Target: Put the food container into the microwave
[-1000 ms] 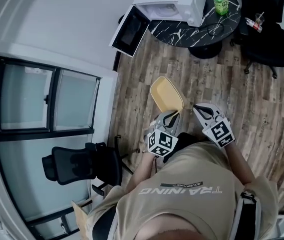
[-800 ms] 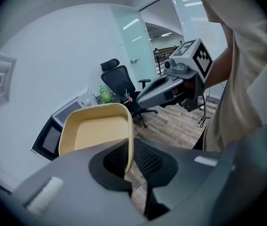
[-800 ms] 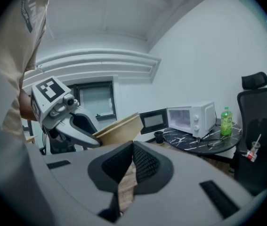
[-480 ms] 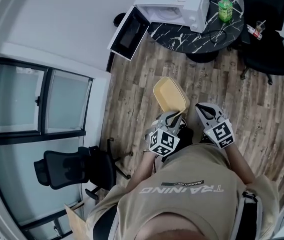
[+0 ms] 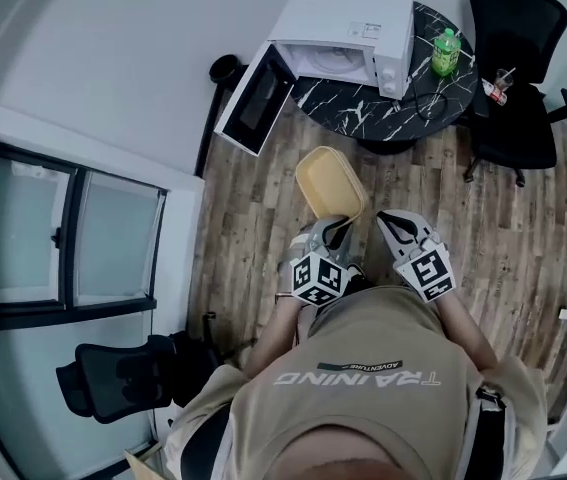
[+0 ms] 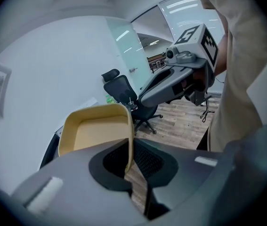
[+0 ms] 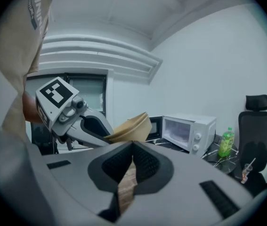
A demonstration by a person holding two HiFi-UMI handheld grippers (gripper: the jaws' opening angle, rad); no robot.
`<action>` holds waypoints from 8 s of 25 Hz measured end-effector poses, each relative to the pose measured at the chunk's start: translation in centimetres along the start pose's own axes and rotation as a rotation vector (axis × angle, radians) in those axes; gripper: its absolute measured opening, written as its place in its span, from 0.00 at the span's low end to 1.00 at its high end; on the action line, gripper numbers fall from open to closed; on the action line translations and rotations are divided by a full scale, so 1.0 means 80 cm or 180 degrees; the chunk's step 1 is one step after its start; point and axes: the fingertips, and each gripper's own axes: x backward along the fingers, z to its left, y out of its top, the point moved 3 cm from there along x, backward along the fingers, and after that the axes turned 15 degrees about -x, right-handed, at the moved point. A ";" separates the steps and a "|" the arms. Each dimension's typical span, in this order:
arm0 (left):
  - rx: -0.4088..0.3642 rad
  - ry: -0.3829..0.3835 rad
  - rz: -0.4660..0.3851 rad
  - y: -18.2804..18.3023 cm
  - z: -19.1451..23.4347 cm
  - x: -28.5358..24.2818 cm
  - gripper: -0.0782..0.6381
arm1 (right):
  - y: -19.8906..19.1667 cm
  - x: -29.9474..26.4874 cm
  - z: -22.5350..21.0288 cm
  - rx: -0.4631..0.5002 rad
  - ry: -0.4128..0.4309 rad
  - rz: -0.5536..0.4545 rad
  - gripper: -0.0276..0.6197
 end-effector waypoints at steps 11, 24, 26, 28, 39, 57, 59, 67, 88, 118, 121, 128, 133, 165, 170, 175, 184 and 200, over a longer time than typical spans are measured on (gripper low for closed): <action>-0.0124 -0.0163 -0.0104 -0.107 0.054 0.002 0.15 | -0.009 -0.124 0.025 -0.0268 -0.0112 0.0080 0.06; 0.0052 -0.0515 -0.0290 -0.142 0.055 -0.040 0.15 | -0.004 -0.161 0.009 -0.0310 -0.0350 0.0226 0.06; 0.0085 -0.0543 -0.0251 -0.150 0.057 -0.054 0.15 | -0.002 -0.166 0.004 -0.0315 -0.0336 0.0227 0.06; 0.0101 -0.0594 -0.0178 -0.154 0.055 -0.064 0.15 | -0.006 -0.168 -0.002 -0.0318 -0.0292 0.0250 0.06; 0.0009 -0.0483 0.0139 -0.134 0.132 -0.102 0.15 | 0.057 -0.225 -0.088 -0.0273 0.0003 0.0011 0.06; -0.0055 -0.0559 0.0409 -0.094 0.238 -0.217 0.15 | 0.063 -0.251 -0.240 -0.0645 0.0120 0.0039 0.06; -0.0080 -0.0583 0.0369 -0.094 0.249 -0.228 0.15 | 0.064 -0.255 -0.253 -0.0655 0.0056 0.0057 0.06; -0.0117 -0.0727 0.0141 -0.129 0.299 -0.274 0.15 | 0.075 -0.301 -0.284 -0.0637 -0.0278 0.0147 0.06; -0.0673 -0.1413 -0.0398 -0.177 0.359 -0.355 0.15 | 0.128 -0.395 -0.313 -0.0699 -0.1216 0.0211 0.06; -0.0660 -0.1224 0.0550 -0.164 0.370 -0.463 0.15 | 0.080 -0.282 -0.387 -0.0881 -0.0750 -0.0157 0.06; -0.0600 -0.1274 0.0582 -0.171 0.374 -0.466 0.15 | 0.075 -0.295 -0.385 -0.1102 -0.0744 -0.0153 0.06; -0.0700 -0.1305 0.0491 -0.182 0.399 -0.487 0.15 | 0.100 -0.324 -0.381 -0.1133 -0.0843 -0.0183 0.06; -0.0670 -0.1232 0.0447 -0.186 0.426 -0.511 0.15 | 0.108 -0.333 -0.384 -0.1206 -0.0968 -0.0279 0.06; -0.1125 -0.1286 0.0480 -0.175 0.432 -0.565 0.15 | 0.099 -0.337 -0.369 -0.0856 -0.1119 0.0016 0.06; -0.1133 -0.1153 0.0396 -0.167 0.436 -0.564 0.20 | 0.100 -0.336 -0.372 -0.0842 -0.1126 -0.0016 0.06; -0.1041 -0.0984 0.0298 -0.166 0.443 -0.556 0.23 | 0.099 -0.334 -0.373 -0.0747 -0.1118 0.0086 0.06; -0.0777 -0.0640 0.0120 -0.159 0.451 -0.502 0.23 | 0.112 -0.333 -0.372 -0.0556 -0.0949 0.0135 0.06; 0.0278 -0.0541 -0.0055 -0.149 0.458 -0.429 0.12 | 0.148 -0.331 -0.382 -0.0561 -0.0746 0.0073 0.06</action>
